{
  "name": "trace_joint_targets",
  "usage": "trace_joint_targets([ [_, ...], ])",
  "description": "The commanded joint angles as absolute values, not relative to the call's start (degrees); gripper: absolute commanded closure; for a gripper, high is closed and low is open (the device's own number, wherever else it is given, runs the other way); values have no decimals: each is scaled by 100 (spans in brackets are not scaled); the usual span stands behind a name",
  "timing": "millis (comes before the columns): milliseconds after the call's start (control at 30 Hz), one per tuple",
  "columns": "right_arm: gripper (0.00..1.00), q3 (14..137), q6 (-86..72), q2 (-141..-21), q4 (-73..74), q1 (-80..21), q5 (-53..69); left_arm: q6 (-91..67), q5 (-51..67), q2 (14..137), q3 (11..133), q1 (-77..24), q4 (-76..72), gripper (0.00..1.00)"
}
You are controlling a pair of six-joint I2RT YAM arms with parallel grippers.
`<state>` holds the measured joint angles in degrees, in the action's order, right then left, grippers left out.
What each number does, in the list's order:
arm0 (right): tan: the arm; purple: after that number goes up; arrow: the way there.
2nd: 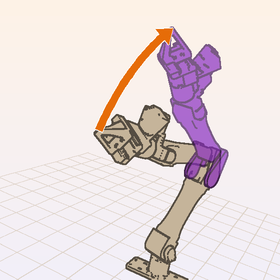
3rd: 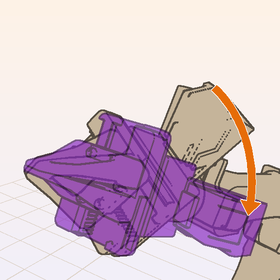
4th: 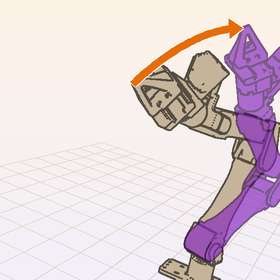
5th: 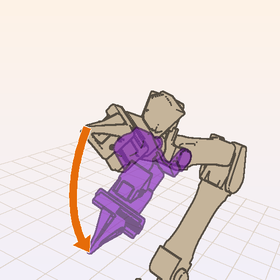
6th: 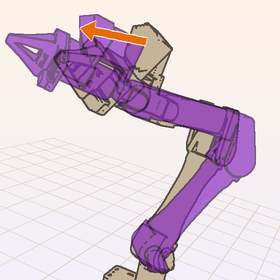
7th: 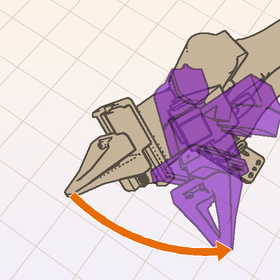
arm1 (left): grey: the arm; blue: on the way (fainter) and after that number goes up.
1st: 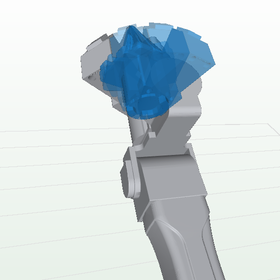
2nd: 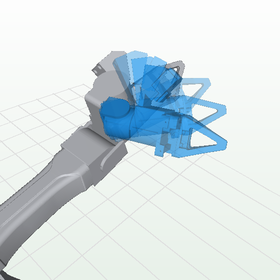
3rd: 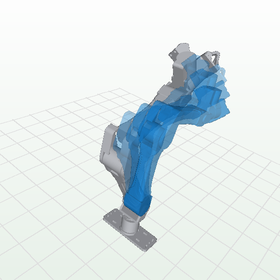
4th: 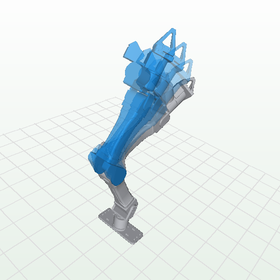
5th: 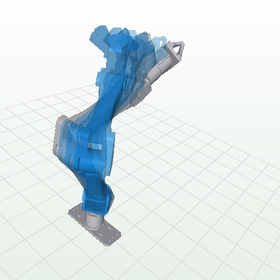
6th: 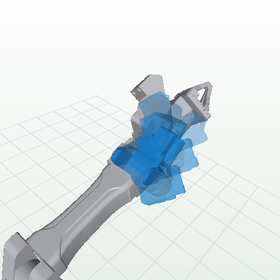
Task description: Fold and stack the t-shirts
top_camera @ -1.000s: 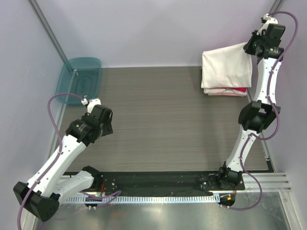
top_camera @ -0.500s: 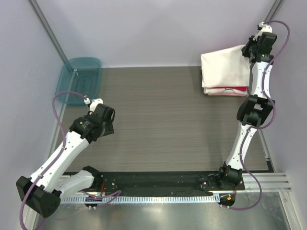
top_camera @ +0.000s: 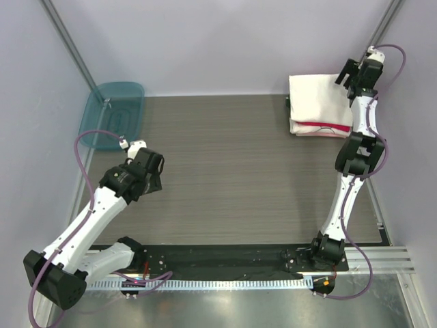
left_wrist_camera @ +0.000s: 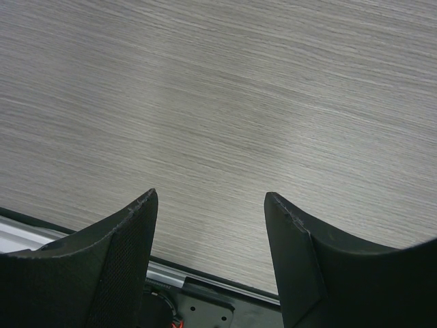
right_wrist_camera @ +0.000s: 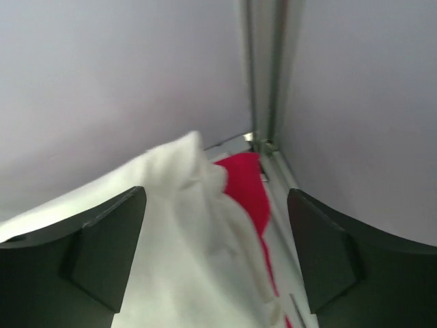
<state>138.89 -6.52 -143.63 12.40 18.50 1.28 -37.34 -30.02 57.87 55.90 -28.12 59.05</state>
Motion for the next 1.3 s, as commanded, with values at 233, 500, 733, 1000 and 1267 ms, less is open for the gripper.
trace_joint_targets([
  [233,0,13545,-1142,-12624,519,1811,-1328,-3823,-3190,5423,5643,-2830,5862,35],
  [500,0,11771,-2056,-10418,291,1670,-73,-3858,-3313,4887,5634,-2830,5853,34],
  [733,0,9176,-2495,-8081,132,1556,1441,-3858,-3296,4448,5599,-2821,5766,33],
  [1000,0,5978,-2707,-5530,526,661,1688,-3929,-3454,3719,5581,-2777,5731,34],
  [1267,0,4765,-3180,-4247,1730,-631,1985,-3631,-3366,3111,5362,-2760,5187,29],
])
